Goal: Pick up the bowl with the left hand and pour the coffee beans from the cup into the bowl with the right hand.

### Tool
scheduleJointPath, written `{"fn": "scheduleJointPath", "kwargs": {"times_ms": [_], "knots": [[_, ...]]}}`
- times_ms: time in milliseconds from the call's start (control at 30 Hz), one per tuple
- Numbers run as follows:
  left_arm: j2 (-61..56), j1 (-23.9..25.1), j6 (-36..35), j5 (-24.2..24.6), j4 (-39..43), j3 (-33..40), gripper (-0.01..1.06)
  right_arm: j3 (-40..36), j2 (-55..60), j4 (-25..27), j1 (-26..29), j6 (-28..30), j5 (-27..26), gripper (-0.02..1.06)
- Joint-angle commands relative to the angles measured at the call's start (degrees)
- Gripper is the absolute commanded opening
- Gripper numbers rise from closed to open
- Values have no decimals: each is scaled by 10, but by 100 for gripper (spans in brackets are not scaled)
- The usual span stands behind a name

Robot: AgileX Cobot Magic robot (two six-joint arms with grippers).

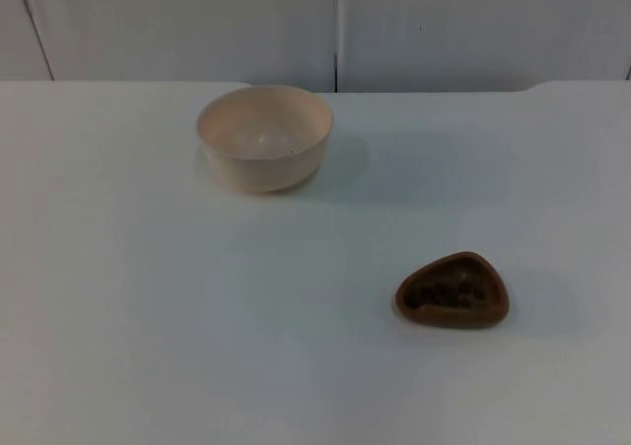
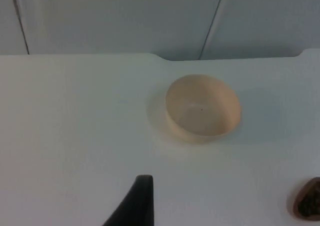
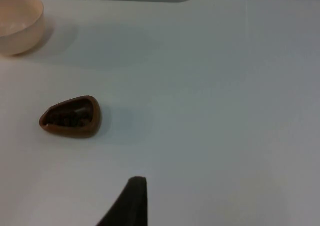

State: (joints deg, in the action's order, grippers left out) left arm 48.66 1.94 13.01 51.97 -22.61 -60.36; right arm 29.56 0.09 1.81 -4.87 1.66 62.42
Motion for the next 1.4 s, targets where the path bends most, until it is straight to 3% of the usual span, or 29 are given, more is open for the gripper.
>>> {"fn": "scheduleJointPath", "kwargs": {"times_ms": [0,533,867,1367], "knots": [[15,1,20,-2,-29,-13,105,-1,-1,-2,3,6,-6,105],[159,-14,96,-5,-89,-30,105,-1,-1,-2,3,6,-6,105],[278,-25,87,-70,-75,-32,105,-1,-1,-2,3,6,-6,105],[415,-33,75,-77,-83,-93,105,-1,-1,-2,3,6,-6,105]]}}
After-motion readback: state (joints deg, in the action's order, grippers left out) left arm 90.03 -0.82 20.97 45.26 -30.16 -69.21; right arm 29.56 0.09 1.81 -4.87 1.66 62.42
